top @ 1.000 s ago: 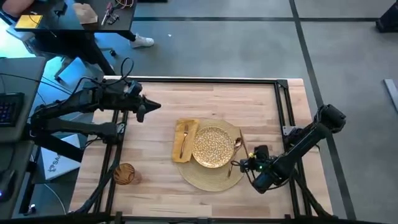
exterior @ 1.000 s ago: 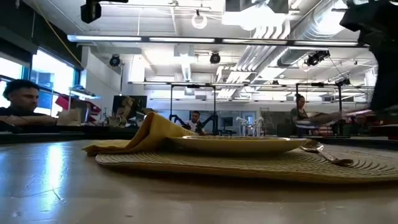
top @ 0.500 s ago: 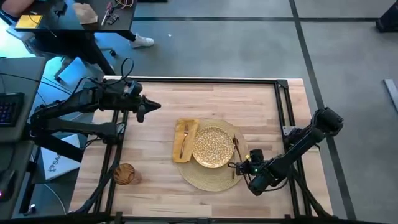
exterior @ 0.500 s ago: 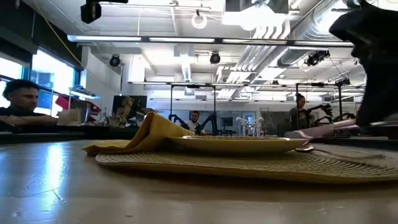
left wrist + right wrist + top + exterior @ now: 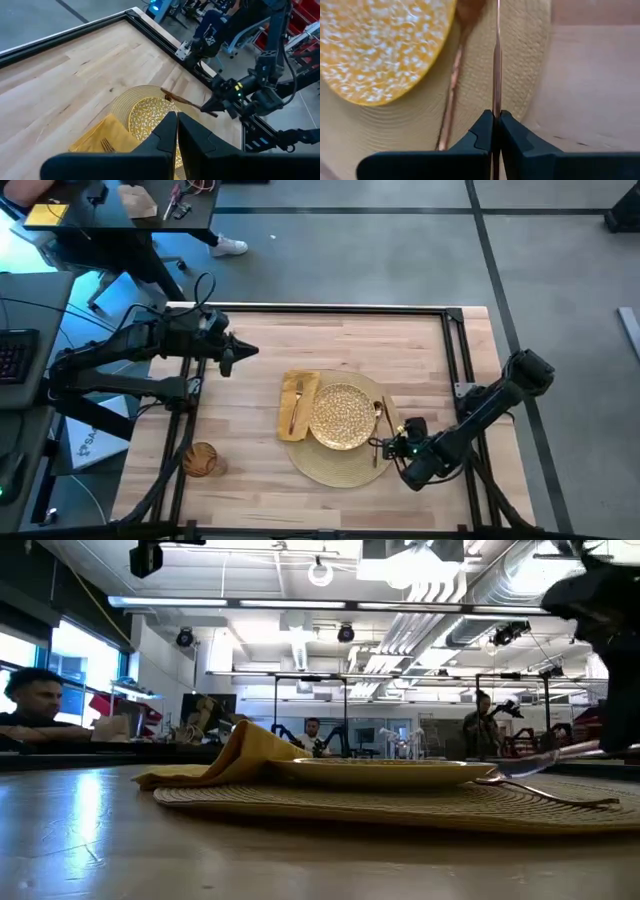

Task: Set table place
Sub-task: Put the brown table knife on the brown placemat to the right of the brown spoon

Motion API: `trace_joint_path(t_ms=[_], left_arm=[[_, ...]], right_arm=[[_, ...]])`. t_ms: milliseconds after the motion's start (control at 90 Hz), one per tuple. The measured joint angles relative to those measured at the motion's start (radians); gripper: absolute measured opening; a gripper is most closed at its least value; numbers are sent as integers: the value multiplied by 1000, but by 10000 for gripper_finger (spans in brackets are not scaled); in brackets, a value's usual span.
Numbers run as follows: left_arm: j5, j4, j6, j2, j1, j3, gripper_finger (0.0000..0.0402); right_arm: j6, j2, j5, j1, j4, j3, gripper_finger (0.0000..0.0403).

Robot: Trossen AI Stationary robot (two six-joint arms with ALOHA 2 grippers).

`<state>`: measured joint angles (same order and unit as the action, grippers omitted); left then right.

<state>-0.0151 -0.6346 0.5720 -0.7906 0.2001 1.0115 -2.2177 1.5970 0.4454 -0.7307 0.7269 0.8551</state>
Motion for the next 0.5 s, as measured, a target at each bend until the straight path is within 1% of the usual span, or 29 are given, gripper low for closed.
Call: trace_joint_path(t_ms=[300, 500], left_arm=[[0, -1, 3, 0, 0, 0, 0], [0, 0, 3, 0, 0, 0, 0]], right_arm=[[-1, 0, 37, 37, -150, -35, 0], [-4, 0, 18, 37, -166, -35, 0]])
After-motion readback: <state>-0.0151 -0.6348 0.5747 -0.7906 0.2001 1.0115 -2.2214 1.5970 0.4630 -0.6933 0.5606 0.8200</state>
